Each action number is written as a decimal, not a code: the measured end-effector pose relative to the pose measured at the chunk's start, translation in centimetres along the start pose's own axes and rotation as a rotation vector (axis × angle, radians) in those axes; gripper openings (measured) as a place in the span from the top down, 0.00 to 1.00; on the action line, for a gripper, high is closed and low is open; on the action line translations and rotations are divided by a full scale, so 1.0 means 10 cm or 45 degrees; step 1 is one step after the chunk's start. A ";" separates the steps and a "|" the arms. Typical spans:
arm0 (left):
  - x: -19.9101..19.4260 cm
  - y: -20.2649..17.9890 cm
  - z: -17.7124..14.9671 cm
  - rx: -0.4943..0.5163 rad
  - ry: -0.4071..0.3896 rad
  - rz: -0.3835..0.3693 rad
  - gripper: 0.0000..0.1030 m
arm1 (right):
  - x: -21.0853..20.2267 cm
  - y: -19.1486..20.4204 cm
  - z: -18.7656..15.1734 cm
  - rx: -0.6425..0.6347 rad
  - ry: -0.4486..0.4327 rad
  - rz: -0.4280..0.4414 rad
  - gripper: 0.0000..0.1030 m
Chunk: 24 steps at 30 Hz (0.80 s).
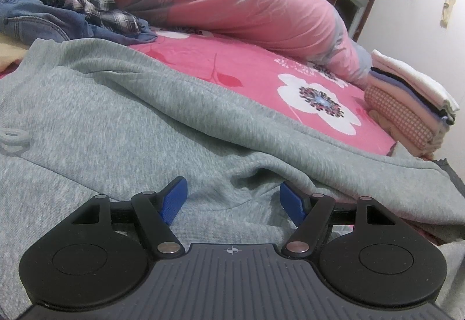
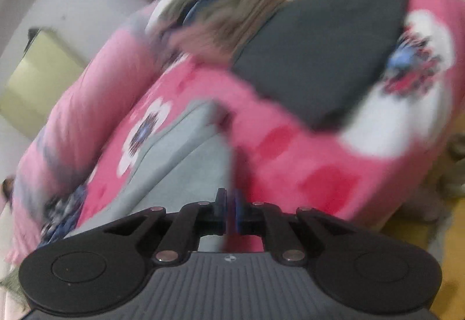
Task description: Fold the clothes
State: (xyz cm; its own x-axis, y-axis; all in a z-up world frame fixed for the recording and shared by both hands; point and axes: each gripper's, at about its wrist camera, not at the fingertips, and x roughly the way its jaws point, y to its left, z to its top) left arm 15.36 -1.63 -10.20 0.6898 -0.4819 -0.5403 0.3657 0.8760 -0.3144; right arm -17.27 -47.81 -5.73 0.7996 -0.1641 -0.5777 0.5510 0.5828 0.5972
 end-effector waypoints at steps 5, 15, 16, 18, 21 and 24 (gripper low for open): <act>-0.02 -0.02 0.02 0.009 0.004 0.014 0.31 | -0.31 0.64 0.40 -0.313 -0.275 0.033 0.84; -0.34 0.22 0.33 -0.211 -0.005 0.205 0.30 | 1.30 3.29 -0.22 -1.282 0.336 0.637 0.34; -0.35 0.30 0.40 -0.240 -0.002 0.238 0.30 | 1.55 3.51 -0.38 -1.352 0.409 0.642 0.34; -0.35 0.45 0.55 -0.276 -0.015 0.289 0.30 | 2.04 3.87 -0.66 -1.449 0.506 0.611 0.34; -0.22 0.68 0.71 -0.269 -0.034 0.406 0.30 | 2.72 4.03 -0.92 -1.490 0.652 0.528 0.34; -0.08 0.87 0.74 -0.219 -0.058 0.520 0.31 | 3.23 3.96 -1.10 -1.487 0.815 0.429 0.34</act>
State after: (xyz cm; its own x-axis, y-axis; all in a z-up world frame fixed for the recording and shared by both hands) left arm 22.63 6.55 -6.74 0.7844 -0.0925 -0.6133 -0.0491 0.9764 -0.2101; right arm 27.77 -21.26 -6.80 0.4291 0.3243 -0.8430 -0.4200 0.8979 0.1317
